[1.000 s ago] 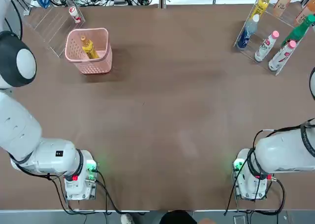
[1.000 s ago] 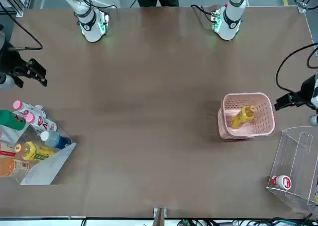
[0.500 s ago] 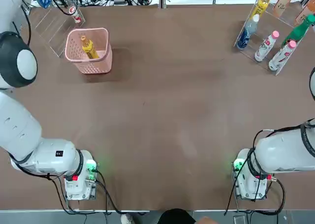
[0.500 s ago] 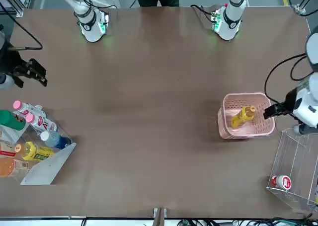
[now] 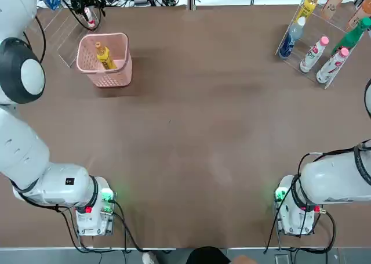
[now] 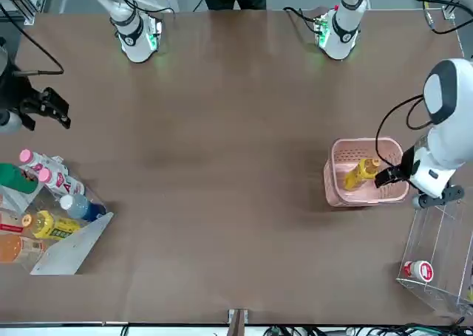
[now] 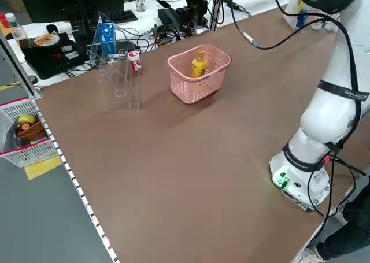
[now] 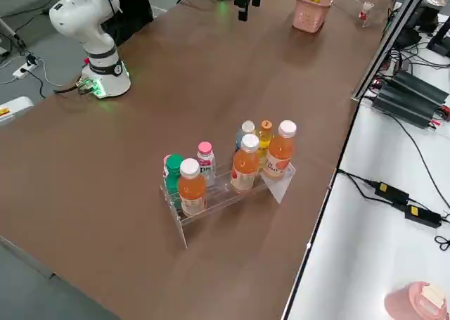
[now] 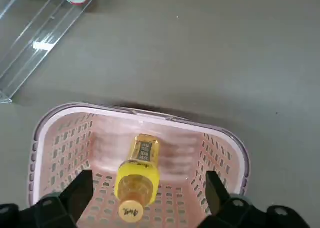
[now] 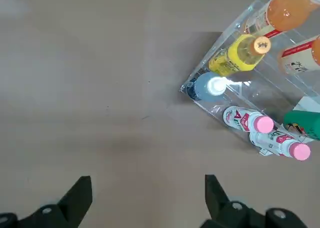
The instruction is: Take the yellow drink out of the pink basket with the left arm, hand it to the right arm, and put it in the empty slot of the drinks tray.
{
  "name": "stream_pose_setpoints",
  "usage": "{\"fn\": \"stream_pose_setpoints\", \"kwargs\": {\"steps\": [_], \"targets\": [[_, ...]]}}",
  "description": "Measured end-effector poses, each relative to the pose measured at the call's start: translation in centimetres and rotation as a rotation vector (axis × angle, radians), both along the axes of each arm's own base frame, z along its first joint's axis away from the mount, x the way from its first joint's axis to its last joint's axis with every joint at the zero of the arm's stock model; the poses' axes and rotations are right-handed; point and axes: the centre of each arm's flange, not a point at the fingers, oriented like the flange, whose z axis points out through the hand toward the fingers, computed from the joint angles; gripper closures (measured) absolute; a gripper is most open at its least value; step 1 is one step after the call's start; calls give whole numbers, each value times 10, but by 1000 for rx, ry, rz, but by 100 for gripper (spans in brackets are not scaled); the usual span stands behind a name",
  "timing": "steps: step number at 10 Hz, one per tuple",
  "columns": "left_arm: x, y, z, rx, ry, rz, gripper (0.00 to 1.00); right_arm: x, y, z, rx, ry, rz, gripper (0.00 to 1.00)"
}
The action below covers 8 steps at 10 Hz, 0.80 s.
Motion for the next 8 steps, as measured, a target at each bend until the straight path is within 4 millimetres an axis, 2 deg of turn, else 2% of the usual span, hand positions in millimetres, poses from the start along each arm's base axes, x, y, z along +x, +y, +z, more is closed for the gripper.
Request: {"fn": "stream_pose_setpoints", "kwargs": {"steps": [2,8], "targets": [[-4,-2,-19,0,-5,12,1,1,-12,0,0,-1,-20,0],[-22,-17,-56,-7,-2,42,2,1,-17,3,1,-8,-28,0]]}}
